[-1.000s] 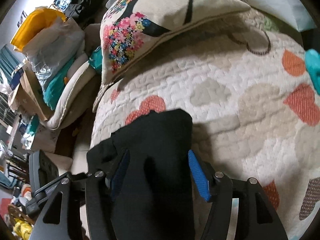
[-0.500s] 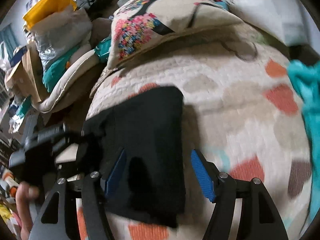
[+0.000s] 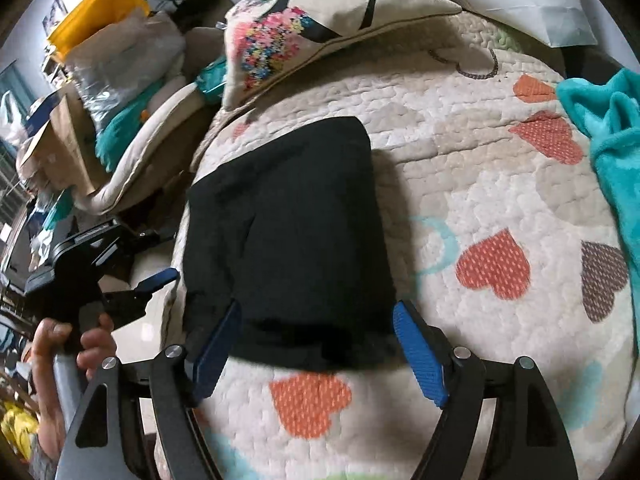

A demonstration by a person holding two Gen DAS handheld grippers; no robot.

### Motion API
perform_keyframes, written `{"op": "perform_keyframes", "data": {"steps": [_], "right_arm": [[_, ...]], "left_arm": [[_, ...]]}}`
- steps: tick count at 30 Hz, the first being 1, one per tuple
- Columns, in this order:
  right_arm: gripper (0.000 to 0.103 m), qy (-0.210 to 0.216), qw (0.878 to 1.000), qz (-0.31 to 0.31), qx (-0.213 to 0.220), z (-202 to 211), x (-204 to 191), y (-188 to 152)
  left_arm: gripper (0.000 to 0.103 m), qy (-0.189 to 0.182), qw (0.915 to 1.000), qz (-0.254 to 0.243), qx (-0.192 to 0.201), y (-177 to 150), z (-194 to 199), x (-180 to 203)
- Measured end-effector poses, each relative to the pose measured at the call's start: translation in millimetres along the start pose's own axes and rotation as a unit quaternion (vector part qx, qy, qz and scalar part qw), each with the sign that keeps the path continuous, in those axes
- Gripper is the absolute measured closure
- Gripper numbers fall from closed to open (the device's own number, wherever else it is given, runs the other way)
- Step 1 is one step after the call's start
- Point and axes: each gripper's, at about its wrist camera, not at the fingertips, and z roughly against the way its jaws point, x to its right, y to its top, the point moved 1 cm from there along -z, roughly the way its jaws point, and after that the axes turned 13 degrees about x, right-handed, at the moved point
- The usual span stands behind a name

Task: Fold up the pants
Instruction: 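Open both grippers and pull them back from the folded pants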

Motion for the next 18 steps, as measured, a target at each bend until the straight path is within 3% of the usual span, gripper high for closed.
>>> {"op": "perform_keyframes", "data": {"steps": [5,8,11,13,14,18], "right_arm": [[0.020,0.003,1.000,-0.001,0.003,25.5,0.8,-24.6],[0.020,0.000,1.000,0.002,0.001,36.4,1.6,-42.2],[0.020,-0.011,1.000,0.014,0.008,45.7,1.6,-56.5],[0.020,-0.017,1.000,0.023,0.013,52.6,1.4,-64.7],[0.020,-0.019,0.999,0.025,0.016,55.3,1.8,-67.0],[0.020,-0.029,0.999,0.028,0.036,69.3,3.2,-73.4]], "left_arm": [[0.050,0.023,0.9956,-0.089,0.014,-26.8,32.5,6.6],[0.050,0.034,0.9817,-0.181,0.048,-52.8,59.0,25.9],[0.047,0.061,0.9500,-0.281,0.122,-83.8,93.1,45.9],[0.036,0.076,0.9230,-0.333,0.177,-102.9,113.7,55.8],[0.027,0.083,0.9044,-0.359,0.216,-114.7,127.0,60.6],[0.004,0.094,0.8596,-0.393,0.314,-139.9,167.2,70.2]]}}
